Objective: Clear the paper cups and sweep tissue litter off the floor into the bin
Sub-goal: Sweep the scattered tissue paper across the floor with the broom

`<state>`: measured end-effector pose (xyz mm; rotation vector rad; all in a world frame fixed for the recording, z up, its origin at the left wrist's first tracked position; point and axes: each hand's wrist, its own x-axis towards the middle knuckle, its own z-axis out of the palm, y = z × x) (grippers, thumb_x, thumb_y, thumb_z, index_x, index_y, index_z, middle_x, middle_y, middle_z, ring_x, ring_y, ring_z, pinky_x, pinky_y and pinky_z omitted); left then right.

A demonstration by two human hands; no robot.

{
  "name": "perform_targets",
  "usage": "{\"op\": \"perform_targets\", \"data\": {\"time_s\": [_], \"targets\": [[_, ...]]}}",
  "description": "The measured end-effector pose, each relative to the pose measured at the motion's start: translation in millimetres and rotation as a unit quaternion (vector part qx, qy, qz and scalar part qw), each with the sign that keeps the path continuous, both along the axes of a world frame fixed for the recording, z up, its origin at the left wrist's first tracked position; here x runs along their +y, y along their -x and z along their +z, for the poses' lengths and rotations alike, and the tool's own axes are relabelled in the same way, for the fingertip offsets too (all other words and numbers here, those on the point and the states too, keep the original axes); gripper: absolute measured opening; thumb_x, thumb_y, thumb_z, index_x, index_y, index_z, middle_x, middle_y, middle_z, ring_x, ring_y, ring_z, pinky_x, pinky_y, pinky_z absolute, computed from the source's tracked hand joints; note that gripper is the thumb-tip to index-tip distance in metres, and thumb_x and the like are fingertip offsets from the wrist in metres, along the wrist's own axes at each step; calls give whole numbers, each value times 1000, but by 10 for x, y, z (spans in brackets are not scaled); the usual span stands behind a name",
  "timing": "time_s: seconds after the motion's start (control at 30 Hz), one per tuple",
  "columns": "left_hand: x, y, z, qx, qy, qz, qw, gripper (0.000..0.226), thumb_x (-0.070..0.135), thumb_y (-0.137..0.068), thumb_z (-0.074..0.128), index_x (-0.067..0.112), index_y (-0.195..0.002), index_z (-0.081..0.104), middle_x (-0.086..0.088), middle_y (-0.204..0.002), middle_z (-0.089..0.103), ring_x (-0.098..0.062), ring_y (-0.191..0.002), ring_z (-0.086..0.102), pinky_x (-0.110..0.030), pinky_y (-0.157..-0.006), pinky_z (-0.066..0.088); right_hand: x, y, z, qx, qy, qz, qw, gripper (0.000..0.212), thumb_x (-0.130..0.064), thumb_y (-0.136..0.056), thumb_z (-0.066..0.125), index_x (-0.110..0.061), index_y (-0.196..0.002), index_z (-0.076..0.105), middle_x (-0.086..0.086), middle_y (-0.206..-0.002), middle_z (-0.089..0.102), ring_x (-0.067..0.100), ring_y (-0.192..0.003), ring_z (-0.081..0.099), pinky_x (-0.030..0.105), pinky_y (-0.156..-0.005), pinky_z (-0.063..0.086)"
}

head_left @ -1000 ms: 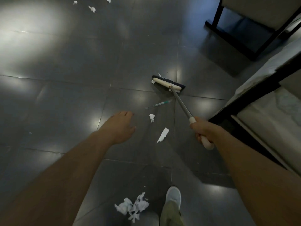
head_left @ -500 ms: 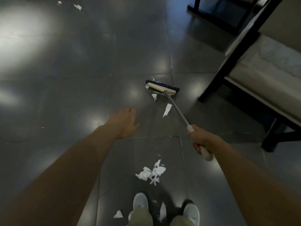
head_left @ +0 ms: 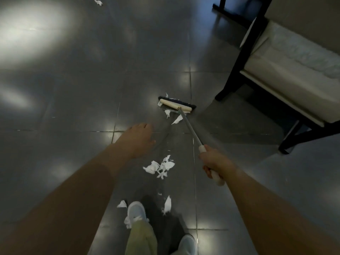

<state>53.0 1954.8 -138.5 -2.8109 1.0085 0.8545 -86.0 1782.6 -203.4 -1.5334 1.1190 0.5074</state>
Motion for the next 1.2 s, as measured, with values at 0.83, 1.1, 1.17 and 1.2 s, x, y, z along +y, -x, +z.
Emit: {"op": "perform_targets", "data": {"time_s": [0.83, 1.1, 1.17, 1.2], "targets": [[707, 572, -222, -12, -2, 51, 999, 50, 30, -96, 47, 11, -140, 34, -9, -145, 38, -24, -135, 32, -34, -107, 26, 61, 8, -313, -43, 95, 60, 993, 32, -4, -95, 38, -7, -125, 51, 12, -56, 44, 20, -42, 40, 27, -42, 37], [919, 618, -409, 2, -19, 60, 998, 50, 28, -95, 48, 11, -140, 34, -9, -144, 38, -25, -134, 31, -33, -107, 27, 270, 151, -431, -35, 67, 66, 995, 10, -9, -99, 34, -10, -106, 42, 9, -42, 45, 14, -32, 41, 14, -30, 28], [936, 647, -380, 2, -9, 61, 998, 50, 29, -95, 49, 11, -140, 34, -9, -143, 39, -25, -133, 33, -34, -105, 29, 372, 284, -323, -38, 54, 50, 997, 10, -9, -100, 34, -11, -105, 41, 9, -37, 46, 6, -20, 36, 11, -27, 24], [946, 676, -362, 4, -1, 61, 998, 50, 29, -95, 49, 12, -140, 34, -9, -143, 39, -25, -133, 33, -34, -105, 29, 444, 357, -284, -33, 56, 57, 996, 12, -6, -98, 33, -11, -106, 41, 13, -44, 45, 7, -20, 35, 11, -28, 25]]}}
